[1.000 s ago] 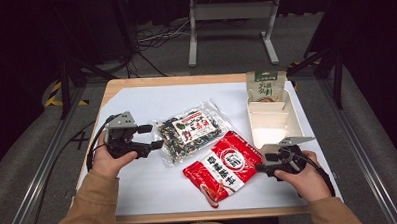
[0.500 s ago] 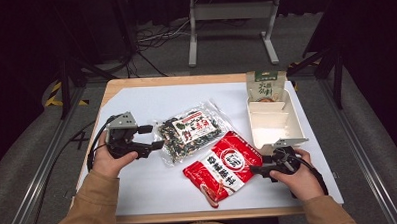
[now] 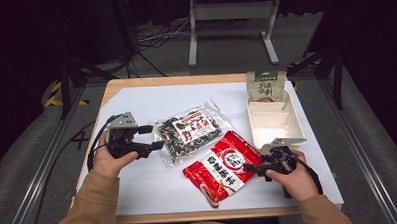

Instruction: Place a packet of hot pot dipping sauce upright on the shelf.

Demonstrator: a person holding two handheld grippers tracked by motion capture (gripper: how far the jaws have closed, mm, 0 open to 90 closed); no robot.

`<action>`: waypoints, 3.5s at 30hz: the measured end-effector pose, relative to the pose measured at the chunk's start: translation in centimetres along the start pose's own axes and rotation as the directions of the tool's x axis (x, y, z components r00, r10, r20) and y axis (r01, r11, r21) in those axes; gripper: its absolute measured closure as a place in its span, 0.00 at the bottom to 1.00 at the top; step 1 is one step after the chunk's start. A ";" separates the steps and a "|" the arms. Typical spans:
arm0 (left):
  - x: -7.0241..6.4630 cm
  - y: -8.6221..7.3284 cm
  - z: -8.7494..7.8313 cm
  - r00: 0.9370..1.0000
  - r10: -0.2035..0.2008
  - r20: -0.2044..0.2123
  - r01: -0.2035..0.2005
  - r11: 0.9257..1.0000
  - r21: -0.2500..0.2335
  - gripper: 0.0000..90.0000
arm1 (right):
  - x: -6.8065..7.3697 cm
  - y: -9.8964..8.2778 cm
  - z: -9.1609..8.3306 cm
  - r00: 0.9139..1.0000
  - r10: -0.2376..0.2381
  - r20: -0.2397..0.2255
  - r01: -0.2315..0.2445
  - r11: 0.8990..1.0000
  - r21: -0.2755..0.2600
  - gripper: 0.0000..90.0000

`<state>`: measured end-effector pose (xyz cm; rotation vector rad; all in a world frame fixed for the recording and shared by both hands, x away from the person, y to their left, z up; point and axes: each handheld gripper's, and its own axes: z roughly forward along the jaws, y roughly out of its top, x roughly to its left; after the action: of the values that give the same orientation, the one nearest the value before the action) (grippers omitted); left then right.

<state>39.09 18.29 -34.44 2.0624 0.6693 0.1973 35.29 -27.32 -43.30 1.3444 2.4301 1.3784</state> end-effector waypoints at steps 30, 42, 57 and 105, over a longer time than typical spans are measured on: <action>-0.1 0.0 0.1 1.000 0.000 -0.002 0.000 1.000 0.002 0.32 | 2.4 0.1 3.5 0.996 -0.014 -0.092 0.023 0.995 0.100 0.98; 0.1 -0.1 0.0 1.000 0.000 -0.006 0.000 1.000 0.000 0.32 | 2.9 0.6 3.1 0.996 -0.036 -0.075 0.042 0.997 0.072 1.00; 0.2 -0.1 -0.3 0.999 -0.001 -0.038 0.001 1.000 -0.006 0.32 | 4.6 2.3 1.3 0.992 -0.096 -0.083 0.096 0.995 -0.006 1.00; 2.1 -1.9 -1.8 0.989 -0.065 -0.136 0.060 0.998 -0.035 0.29 | 9.1 8.6 -4.5 0.879 -0.474 0.054 0.477 0.874 -0.095 1.00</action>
<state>39.41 21.50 -35.20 2.0081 0.8092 0.3141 33.42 -22.05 -31.24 0.6621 2.3990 1.3123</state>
